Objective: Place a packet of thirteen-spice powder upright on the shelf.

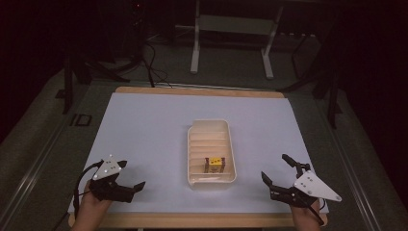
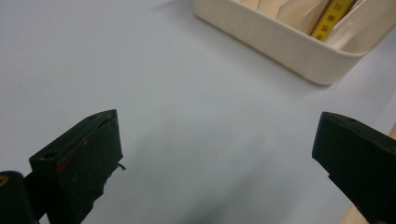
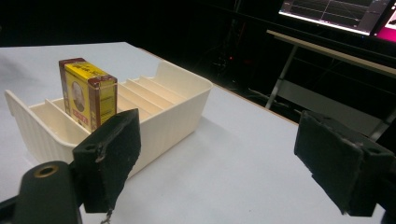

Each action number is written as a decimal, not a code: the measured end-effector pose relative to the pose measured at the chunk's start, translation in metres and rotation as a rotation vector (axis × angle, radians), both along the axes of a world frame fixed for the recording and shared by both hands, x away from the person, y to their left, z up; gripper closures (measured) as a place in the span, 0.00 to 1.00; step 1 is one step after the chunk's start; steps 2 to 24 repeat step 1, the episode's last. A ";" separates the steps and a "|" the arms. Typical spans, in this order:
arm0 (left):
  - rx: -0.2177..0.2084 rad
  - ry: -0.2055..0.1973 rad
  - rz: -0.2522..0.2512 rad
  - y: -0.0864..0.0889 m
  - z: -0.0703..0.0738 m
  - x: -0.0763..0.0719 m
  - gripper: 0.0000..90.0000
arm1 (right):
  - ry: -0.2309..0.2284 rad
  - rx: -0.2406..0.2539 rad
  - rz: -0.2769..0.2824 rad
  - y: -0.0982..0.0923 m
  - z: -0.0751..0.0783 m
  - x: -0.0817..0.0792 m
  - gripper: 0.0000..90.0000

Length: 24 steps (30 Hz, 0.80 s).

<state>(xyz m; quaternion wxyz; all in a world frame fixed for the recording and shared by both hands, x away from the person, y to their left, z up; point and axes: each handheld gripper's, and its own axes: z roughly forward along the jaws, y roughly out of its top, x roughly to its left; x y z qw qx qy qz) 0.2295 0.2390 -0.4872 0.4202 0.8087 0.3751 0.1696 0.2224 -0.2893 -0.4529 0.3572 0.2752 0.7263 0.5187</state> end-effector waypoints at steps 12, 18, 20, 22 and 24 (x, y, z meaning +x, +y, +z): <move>0.000 0.000 0.000 0.000 0.000 0.000 0.02 | 0.001 0.002 0.002 0.000 0.000 0.000 0.16; 0.000 0.000 0.000 0.000 0.000 0.000 0.02 | 0.001 0.002 0.002 0.000 0.000 0.000 0.16; 0.000 0.000 0.000 0.000 0.000 0.000 0.02 | 0.001 0.002 0.002 0.000 0.000 0.000 0.16; 0.000 0.000 0.000 0.000 0.000 0.000 0.02 | 0.001 0.002 0.002 0.000 0.000 0.000 0.16; 0.000 0.000 0.000 0.000 0.000 0.000 0.02 | 0.001 0.002 0.002 0.000 0.000 0.000 0.16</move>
